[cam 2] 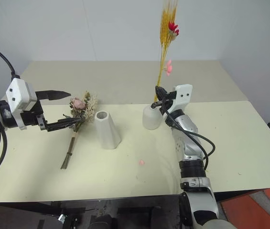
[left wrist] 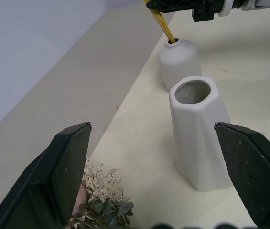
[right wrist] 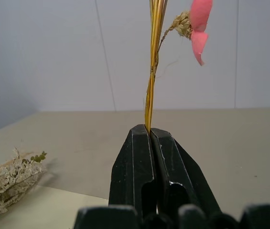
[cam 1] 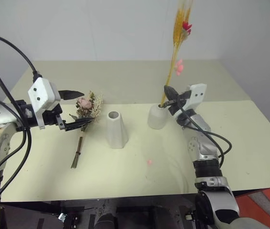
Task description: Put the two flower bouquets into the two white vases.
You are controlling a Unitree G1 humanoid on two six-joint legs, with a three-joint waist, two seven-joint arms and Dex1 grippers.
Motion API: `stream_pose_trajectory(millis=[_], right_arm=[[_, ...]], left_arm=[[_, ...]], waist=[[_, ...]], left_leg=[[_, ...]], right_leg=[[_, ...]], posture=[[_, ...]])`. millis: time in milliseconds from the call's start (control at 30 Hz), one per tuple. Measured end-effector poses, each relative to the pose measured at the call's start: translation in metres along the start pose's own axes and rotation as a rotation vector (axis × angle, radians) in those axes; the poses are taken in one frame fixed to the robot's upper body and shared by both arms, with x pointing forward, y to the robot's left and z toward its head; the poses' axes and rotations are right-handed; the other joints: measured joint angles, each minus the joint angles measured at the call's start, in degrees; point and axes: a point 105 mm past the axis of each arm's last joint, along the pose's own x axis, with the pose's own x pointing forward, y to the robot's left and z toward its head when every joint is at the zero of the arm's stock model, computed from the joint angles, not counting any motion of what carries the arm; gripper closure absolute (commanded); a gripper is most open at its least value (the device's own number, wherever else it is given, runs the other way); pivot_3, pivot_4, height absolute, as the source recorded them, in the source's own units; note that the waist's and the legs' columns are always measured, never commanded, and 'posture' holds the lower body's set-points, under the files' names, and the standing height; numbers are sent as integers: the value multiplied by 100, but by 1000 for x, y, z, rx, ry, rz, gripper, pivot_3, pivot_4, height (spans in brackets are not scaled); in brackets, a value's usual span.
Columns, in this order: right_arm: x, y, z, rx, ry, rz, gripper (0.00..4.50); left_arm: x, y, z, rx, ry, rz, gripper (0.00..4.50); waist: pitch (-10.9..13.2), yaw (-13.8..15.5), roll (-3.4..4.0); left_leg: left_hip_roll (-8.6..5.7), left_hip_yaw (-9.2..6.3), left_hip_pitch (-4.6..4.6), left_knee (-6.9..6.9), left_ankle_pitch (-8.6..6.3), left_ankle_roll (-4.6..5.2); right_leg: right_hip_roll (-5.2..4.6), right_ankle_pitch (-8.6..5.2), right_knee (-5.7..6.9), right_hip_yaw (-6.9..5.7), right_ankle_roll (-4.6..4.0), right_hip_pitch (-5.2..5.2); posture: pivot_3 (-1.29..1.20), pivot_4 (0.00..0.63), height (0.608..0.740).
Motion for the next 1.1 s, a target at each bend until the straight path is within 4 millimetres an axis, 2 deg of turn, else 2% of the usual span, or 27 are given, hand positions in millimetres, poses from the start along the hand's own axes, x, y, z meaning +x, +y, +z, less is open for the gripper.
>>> stream_pose_trajectory(millis=[167,200,233,367,433,600,800,900,967,1100], right_arm=[[0,0,0,-4,0,-4,4470],[0,0,0,-3,0,-2,3961],[-1,0,-1,-2,2,1,3753],[-7,3,-7,-2,14,14,2334],[-10,6,-3,-11,-2,25,1585],[-25,13,1,-16,-27,48,26],[-53,11,2,-12,11,43,26],[-63,4,8,-48,60,38,26],[-71,-3,13,-75,88,25,26],[-77,-13,21,-89,125,8,26]], left_arm=[[0,0,0,0,0,1,0],[0,0,0,0,0,1,0],[0,0,0,0,0,2,0],[0,1,0,0,0,5,0],[0,1,0,0,0,6,0],[0,1,0,-1,0,9,0],[-2,12,-7,-68,30,115,0],[-11,27,-25,-158,175,257,0],[-22,35,-39,-183,341,346,0],[-32,43,-47,-305,488,435,0]], waist=[[0,1,0],[0,1,0],[0,1,0],[0,1,0],[0,0,0],[0,13,0],[0,24,0],[0,19,-1],[0,12,-1],[0,28,-1]], left_leg=[[0,0,0,0,0,0],[0,0,0,0,0,0],[0,0,0,0,0,0],[0,0,-1,0,0,0],[0,0,0,0,0,0],[0,0,0,1,0,0],[-1,-2,0,2,0,0],[-1,-4,2,2,0,0],[0,-4,5,-1,0,1],[-2,-4,6,1,0,1]], right_leg=[[0,0,0,0,0,0],[0,0,0,0,0,0],[0,0,0,0,0,0],[-1,0,0,0,0,0],[0,0,0,0,0,0],[-1,0,1,0,0,1],[-1,0,3,0,0,1],[0,-1,5,0,1,2],[3,-1,4,2,1,2],[3,-1,6,2,1,5]], posture=[[0,150,740],[0,150,740],[0,150,740],[0,150,740],[0,150,740],[0,150,740],[0,150,740],[0,150,740],[0,150,740],[0,150,740]])
